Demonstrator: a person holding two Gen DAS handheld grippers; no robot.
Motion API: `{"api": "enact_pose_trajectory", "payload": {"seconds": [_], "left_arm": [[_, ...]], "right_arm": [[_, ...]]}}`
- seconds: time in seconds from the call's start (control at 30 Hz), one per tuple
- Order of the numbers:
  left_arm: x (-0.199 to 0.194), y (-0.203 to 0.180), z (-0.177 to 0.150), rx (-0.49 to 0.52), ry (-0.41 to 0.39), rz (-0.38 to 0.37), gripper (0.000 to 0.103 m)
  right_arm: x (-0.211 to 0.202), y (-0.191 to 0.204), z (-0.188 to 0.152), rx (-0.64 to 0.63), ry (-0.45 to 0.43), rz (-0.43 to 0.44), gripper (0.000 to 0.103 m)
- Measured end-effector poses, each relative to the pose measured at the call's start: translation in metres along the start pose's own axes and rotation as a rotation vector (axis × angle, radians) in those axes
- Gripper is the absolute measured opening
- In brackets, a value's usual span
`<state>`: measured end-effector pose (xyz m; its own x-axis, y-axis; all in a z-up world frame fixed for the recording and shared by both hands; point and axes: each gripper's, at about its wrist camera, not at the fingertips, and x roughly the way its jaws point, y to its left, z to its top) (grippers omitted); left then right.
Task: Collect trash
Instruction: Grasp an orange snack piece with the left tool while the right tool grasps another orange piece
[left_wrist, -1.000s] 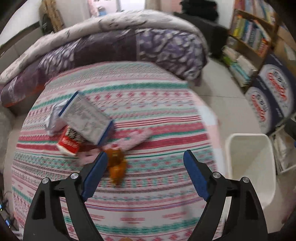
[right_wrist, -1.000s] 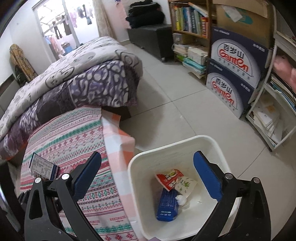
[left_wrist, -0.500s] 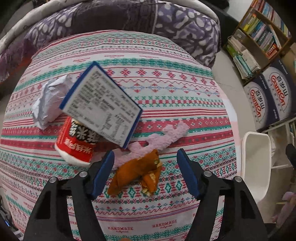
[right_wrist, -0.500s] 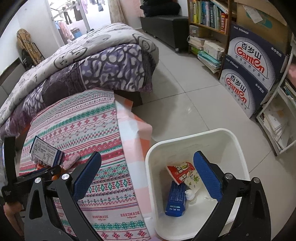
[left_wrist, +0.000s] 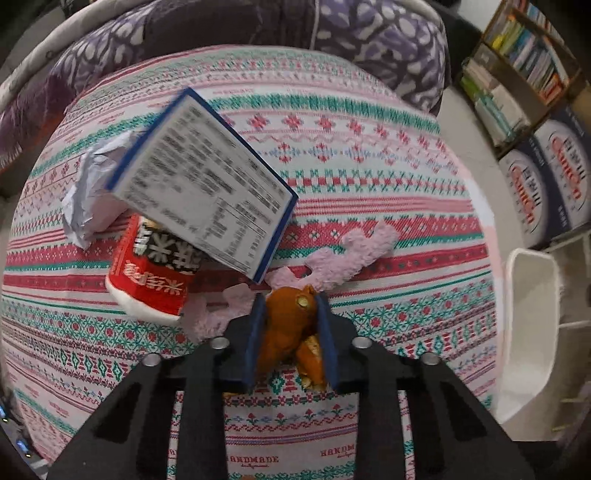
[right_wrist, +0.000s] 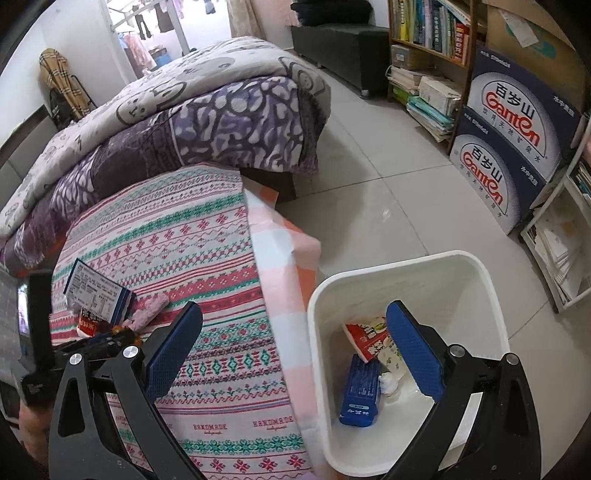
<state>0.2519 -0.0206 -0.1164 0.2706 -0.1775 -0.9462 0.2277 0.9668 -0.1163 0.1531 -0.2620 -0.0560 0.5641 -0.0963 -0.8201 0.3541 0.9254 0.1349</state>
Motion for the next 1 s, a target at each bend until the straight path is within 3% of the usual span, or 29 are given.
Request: {"api": "enact_pose_trajectory", "payload": {"seconds": [0.17,0.5,0.7,0.9,0.97,1.0], "left_arm": [[-0.028,0.019,-0.003,-0.054,-0.050,-0.080,0.026],[-0.075,0.068,-0.019,-0.152,-0.151,-0.081,0.026],[-0.082,0.089,-0.023,-0.172,-0.166,-0.054,0.026],[-0.086,0.116,-0.025,-0.243,-0.169,-0.053,0.026],[-0.087,0.121,-0.024,-0.260,-0.173,-0.051,0.026],[-0.087,0.123,-0.025,-0.262,-0.174,-0.047,0.026]], "right_arm": [[0.011,0.023,-0.004,-0.031,0.033,0.030,0.096],[0.050,0.084,-0.018,-0.035,0.114,0.100,0.094],[0.080,0.112,-0.028,-0.011,0.232,0.176,0.083],[0.081,0.154,-0.054,-0.172,0.252,0.180,0.083],[0.084,0.163,-0.062,-0.209,0.266,0.180,0.078],[0.086,0.166,-0.063,-0.227,0.273,0.179,0.069]]}}
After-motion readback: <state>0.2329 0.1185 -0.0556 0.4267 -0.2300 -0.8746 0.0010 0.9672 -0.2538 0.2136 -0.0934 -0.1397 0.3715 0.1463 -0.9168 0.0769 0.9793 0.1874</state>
